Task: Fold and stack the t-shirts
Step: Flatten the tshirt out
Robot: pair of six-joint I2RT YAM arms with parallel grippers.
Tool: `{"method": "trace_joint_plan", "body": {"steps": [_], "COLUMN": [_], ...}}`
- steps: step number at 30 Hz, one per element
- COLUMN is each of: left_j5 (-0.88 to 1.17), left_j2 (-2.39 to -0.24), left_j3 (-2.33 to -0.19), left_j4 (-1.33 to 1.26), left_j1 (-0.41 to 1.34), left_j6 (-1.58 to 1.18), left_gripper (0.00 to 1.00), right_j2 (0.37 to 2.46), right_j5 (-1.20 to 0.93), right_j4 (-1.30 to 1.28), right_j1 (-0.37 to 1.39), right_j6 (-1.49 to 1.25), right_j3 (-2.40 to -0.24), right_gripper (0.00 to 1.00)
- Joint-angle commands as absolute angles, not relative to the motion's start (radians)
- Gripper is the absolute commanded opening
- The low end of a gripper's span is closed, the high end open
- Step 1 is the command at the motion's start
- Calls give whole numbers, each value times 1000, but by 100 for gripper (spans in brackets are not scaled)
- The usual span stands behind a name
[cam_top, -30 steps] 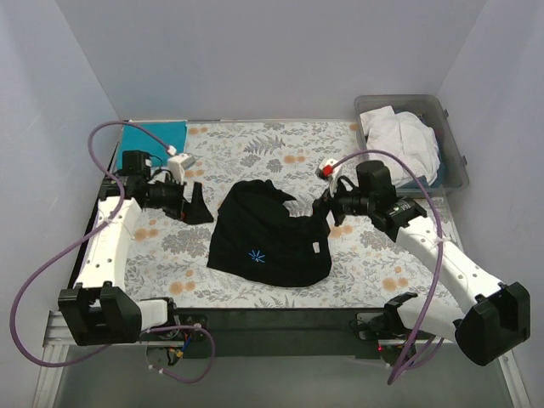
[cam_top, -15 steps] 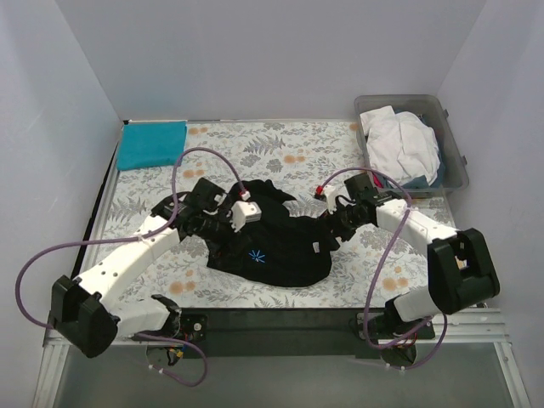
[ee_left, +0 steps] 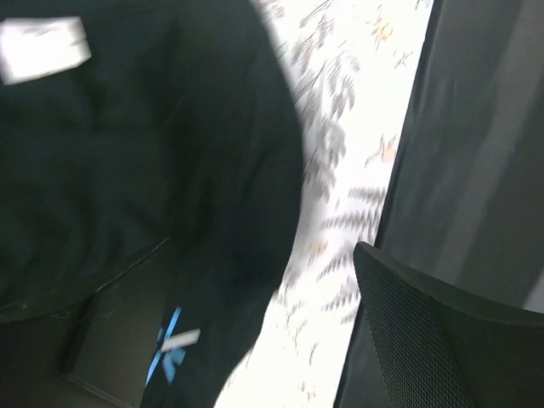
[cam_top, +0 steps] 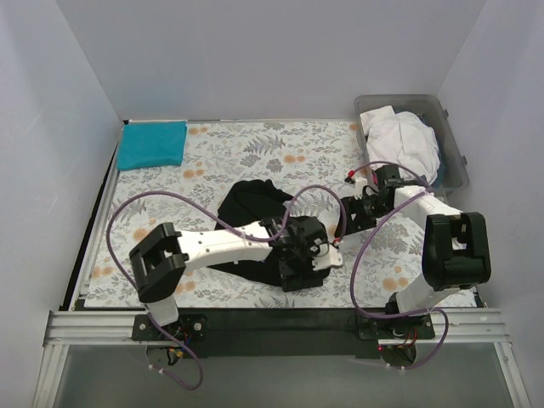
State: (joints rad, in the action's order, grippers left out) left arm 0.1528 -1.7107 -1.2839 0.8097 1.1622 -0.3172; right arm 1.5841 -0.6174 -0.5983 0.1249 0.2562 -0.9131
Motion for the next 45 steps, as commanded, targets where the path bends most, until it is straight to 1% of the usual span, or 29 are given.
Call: {"method": "trace_joint_plan", "body": {"steps": [1, 2, 3, 5, 7, 9, 10, 11, 12, 13, 14, 15, 16, 17, 18, 19, 21, 22, 23, 24, 25, 26, 27, 28, 31, 34, 40, 42, 45], "left_j5": [40, 25, 12, -17, -32, -80, -84, -72, -52, -14, 73, 131, 187, 281, 328, 371, 519, 578, 613, 655, 650, 647, 663, 663, 635, 574, 480, 453, 457], "left_j2": [-1776, -1793, -1810, -1848, -1865, -1873, -1864, -1855, -1833, -1822, -1794, -1778, -1760, -1737, -1697, -1681, -1626, -1605, -1580, -1525, -1500, -1477, -1442, -1431, -1396, -1326, -1307, -1292, -1299], "left_j3": [-1302, -1301, -1304, -1313, -1316, -1328, -1338, -1377, -1408, -1501, -1546, -1598, -1644, -1719, -1744, -1767, -1772, -1741, -1703, -1596, -1542, -1489, -1370, -1323, -1160, -1038, -947, -943, -966], "left_j4": [752, 743, 732, 735, 727, 724, 724, 727, 745, 768, 803, 817, 831, 837, 841, 856, 914, 937, 960, 995, 1015, 1028, 1057, 1075, 1140, 1131, 1212, 1204, 1215], "left_j1": [1242, 1249, 1250, 1250, 1250, 1249, 1235, 1220, 1198, 1133, 1033, 1032, 902, 826, 745, 585, 429, 278, 211, 146, 27, -48, -177, -231, -352, -359, -360, -359, -360], "left_j6": [-357, -360, -370, -374, -376, -376, -374, -388, -405, -419, -460, -480, -498, -524, -553, -567, -580, -574, -563, -543, -493, -462, -430, -399, -257, -192, -58, -54, -52], "left_gripper": [84, 83, 77, 72, 60, 45, 29, 21, 10, 0, 0, 0, 0, 0, 0, 0, 0, 0, 0, 0, 0, 0, 0, 0, 0, 0, 0, 0, 0], "right_j2": [1552, 1539, 1533, 1511, 1496, 1477, 1473, 1462, 1456, 1442, 1436, 1430, 1421, 1417, 1414, 1414, 1416, 1419, 1420, 1424, 1430, 1434, 1437, 1442, 1448, 1480, 1615, 1649, 1704], "right_j5": [-709, -713, -719, -736, -744, -750, -753, -755, -755, -755, -752, -752, -750, -749, -752, -753, -753, -753, -753, -758, -759, -761, -761, -756, -727, -686, -680, -693, -669], "right_j4": [-653, -663, -679, -692, -699, -706, -707, -707, -707, -709, -709, -707, -709, -709, -709, -707, -709, -709, -707, -704, -703, -698, -686, -677, -612, -557, -506, -494, -457], "right_j1": [65, 46, 37, 23, 17, 14, 12, 14, 14, 11, 12, 11, 12, 11, 12, 12, 12, 11, 15, 20, 23, 41, 54, 66, 170, 259, 333, 350, 422], "right_j6": [252, 258, 262, 268, 271, 275, 276, 276, 278, 281, 281, 282, 284, 284, 285, 287, 287, 290, 288, 290, 290, 288, 285, 273, 230, 209, 183, 176, 149], "right_j3": [-982, -988, -992, -997, -996, -994, -993, -994, -994, -996, -1003, -1009, -1017, -1023, -1040, -1048, -1060, -1066, -1066, -1066, -1060, -1055, -1051, -1036, -1011, -999, -1067, -1119, -1164], "right_gripper": [77, 77, 78, 78, 78, 78, 78, 78, 78, 78, 78, 79, 79, 79, 79, 79, 79, 79, 79, 79, 79, 79, 79, 79, 79, 77, 73, 72, 72]}}
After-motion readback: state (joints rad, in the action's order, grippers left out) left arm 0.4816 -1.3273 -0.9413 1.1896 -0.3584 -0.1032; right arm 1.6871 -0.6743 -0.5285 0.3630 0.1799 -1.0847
